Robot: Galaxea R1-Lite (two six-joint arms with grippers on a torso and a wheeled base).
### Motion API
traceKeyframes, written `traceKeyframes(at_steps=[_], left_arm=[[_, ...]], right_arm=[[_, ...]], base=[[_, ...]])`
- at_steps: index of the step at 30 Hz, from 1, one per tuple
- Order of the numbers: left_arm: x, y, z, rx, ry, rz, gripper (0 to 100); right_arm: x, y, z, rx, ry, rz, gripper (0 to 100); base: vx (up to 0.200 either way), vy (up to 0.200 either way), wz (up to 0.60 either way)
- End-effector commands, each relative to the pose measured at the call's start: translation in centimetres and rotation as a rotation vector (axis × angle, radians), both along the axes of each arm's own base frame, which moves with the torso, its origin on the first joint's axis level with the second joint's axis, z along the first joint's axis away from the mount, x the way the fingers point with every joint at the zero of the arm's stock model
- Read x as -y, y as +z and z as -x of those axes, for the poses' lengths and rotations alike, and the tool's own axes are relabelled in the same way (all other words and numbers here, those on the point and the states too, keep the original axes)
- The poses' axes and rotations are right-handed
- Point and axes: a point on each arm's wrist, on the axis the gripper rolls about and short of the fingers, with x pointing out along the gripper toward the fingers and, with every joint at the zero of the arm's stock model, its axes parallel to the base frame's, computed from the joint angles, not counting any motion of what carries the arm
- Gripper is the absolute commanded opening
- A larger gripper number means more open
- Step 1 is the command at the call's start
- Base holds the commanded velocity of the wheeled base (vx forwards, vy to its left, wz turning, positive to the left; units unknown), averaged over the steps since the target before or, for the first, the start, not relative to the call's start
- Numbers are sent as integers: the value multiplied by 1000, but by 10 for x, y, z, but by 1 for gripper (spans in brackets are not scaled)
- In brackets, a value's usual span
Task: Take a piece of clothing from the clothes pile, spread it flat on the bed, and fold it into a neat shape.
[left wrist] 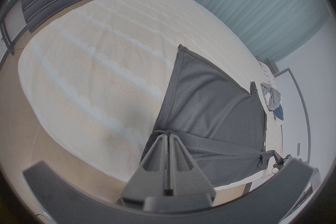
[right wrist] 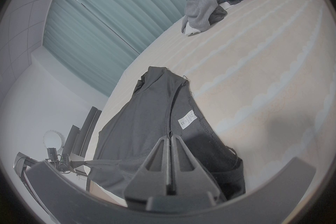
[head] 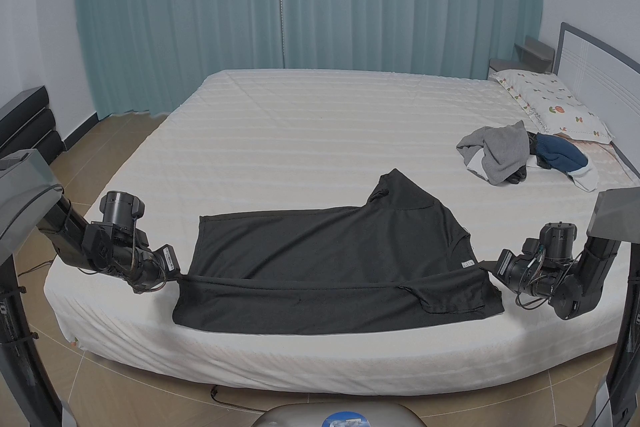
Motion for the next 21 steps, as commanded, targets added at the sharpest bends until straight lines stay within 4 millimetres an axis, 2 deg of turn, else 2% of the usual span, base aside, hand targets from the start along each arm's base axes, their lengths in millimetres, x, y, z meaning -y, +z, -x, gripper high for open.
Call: traceKeyframes(at_steps=[1, 6, 7, 9, 10, 18, 20, 21], left_arm=[[0, -13, -3, -33, 7, 7, 0], [1, -13, -3, -35, 12, 12, 0], [3, -13, -4, -34, 8, 12, 0], [3, -13, -4, -33, 11, 14, 0], [3, -13, -5, -35, 17, 20, 100], [3, -8, -6, -19, 47, 43, 100], [3, -4, -6, -11, 57, 49, 100], [3, 6, -5, 16, 61, 53, 100]], right_arm=[[1, -15, -4, -27, -4, -3, 0], [2, -21, -5, -24, -5, -1, 0], [1, -22, -5, -22, -2, -1, 100], [1, -22, -5, -22, -2, -1, 100], [1, -21, -5, -20, -1, -3, 100], [2, -9, -2, 41, -13, -19, 100], [3, -3, 1, 54, -20, -29, 100], [3, 4, 3, 61, -29, -47, 100]], base=[[0, 0, 0], [0, 0, 0], [0, 0, 0], [0, 0, 0], [0, 0, 0], [0, 0, 0], [0, 0, 0], [0, 0, 0]])
